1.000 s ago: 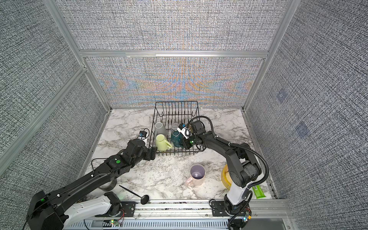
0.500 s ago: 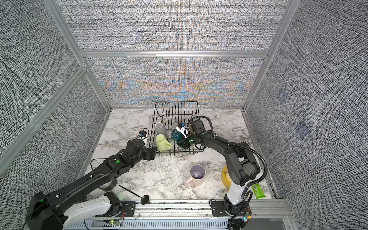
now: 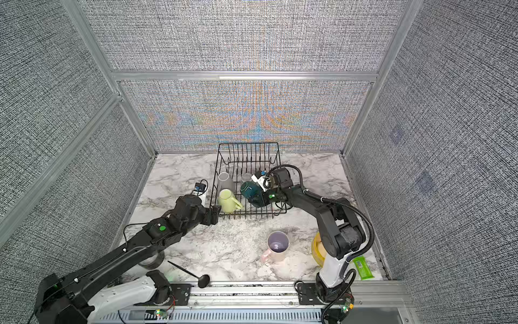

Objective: Load cups into a dish rack
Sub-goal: Place the cup upside down at the dish rack.

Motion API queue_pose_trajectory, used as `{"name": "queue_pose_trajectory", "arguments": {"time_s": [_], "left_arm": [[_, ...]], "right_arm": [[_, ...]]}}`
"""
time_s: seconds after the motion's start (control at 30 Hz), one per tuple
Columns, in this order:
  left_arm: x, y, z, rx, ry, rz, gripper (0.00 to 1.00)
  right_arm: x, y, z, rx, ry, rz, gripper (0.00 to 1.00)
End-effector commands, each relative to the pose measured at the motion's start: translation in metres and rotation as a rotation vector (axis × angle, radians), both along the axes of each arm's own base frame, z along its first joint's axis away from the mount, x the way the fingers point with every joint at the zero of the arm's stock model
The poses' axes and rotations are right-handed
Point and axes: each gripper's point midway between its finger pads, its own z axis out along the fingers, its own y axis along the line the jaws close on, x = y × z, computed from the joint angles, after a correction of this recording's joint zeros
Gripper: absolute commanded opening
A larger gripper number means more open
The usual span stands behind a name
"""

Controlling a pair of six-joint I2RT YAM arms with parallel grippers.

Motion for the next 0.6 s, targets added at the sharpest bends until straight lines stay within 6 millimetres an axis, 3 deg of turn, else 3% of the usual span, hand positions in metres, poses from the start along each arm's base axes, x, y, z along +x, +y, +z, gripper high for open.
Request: {"name": "queue_pose_trajectory", "arguments": {"time_s": [0.0, 0.17, 0.37, 0.57], "left_arm": [[0.002, -0.007, 0.007, -0.009, -0.007, -0.027, 0.86], [0.004, -0.011, 0.008, 0.01, 0.006, -0.041, 0.86], [0.006, -0.015, 0.006, 0.012, 0.018, -0.053, 0.86], [0.007, -0.016, 0.004, 0.004, 0.022, -0.045, 0.86]], "right_arm": [[0.008, 0.014, 0.04, 0.209, -0.013, 0.028, 0.0], [0.013, 0.019, 0.048, 0.357, 0.072, 0.04, 0.0], [0.023, 0.024, 0.029, 0.414, 0.157, 0.018, 0.0], [0.024, 0.026, 0.023, 0.422, 0.184, 0.016, 0.04]]}}
